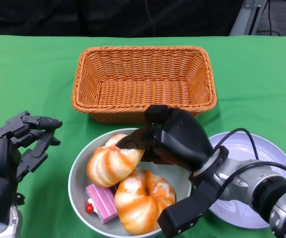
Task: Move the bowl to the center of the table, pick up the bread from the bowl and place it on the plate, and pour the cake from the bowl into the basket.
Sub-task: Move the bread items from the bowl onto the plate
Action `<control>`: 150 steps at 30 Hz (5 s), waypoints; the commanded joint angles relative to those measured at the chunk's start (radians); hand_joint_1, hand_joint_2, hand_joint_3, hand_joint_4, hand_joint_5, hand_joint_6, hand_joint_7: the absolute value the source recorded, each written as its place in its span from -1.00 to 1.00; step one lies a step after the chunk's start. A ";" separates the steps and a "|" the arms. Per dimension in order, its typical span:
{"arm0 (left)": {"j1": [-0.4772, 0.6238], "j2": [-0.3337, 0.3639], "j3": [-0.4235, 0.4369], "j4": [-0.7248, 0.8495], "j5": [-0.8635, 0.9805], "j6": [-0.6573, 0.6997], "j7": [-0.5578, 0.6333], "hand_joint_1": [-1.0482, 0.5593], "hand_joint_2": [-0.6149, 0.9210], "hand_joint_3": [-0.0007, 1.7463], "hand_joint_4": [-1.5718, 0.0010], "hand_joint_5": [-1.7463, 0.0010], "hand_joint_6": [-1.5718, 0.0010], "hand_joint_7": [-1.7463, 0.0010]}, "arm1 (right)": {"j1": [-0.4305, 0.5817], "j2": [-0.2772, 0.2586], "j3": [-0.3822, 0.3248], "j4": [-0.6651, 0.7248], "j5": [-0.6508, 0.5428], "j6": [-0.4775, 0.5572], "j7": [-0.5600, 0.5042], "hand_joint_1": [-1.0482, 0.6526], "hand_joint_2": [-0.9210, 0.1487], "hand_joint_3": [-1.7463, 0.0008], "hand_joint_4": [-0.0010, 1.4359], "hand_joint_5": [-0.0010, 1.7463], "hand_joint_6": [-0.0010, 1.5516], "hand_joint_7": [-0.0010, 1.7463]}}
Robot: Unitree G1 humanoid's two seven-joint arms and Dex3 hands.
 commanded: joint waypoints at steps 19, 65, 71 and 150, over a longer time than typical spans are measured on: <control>0.021 0.023 -0.003 0.007 0.034 -0.007 0.030 0.15 1.00 -0.58 0.04 -0.57 -0.23 0.12 | -0.064 -0.032 -0.011 -0.004 -0.025 0.082 -0.097 -0.08 -0.68 0.99 0.08 0.73 0.47 -0.64; 0.013 0.024 -0.004 0.032 0.003 -0.006 -0.012 0.19 1.00 -0.58 0.03 -0.57 -0.20 0.05 | 0.028 -0.156 -0.233 -0.166 0.118 -0.184 -0.048 0.11 -0.98 0.99 0.22 0.59 0.20 -0.09; 0.013 0.030 -0.005 0.033 -0.002 0.000 -0.022 0.19 1.00 -0.58 0.05 -0.57 -0.19 0.05 | 0.157 -0.246 -0.312 -0.331 0.147 -0.187 -0.024 0.13 -0.97 0.97 0.22 0.54 0.17 0.03; 0.013 0.054 0.018 0.048 -0.050 -0.004 -0.100 0.20 0.99 -0.54 0.03 -0.55 -0.21 0.07 | 0.669 -0.382 -0.518 -0.617 0.333 0.097 0.583 0.20 -0.79 1.00 0.23 -0.85 0.19 -1.00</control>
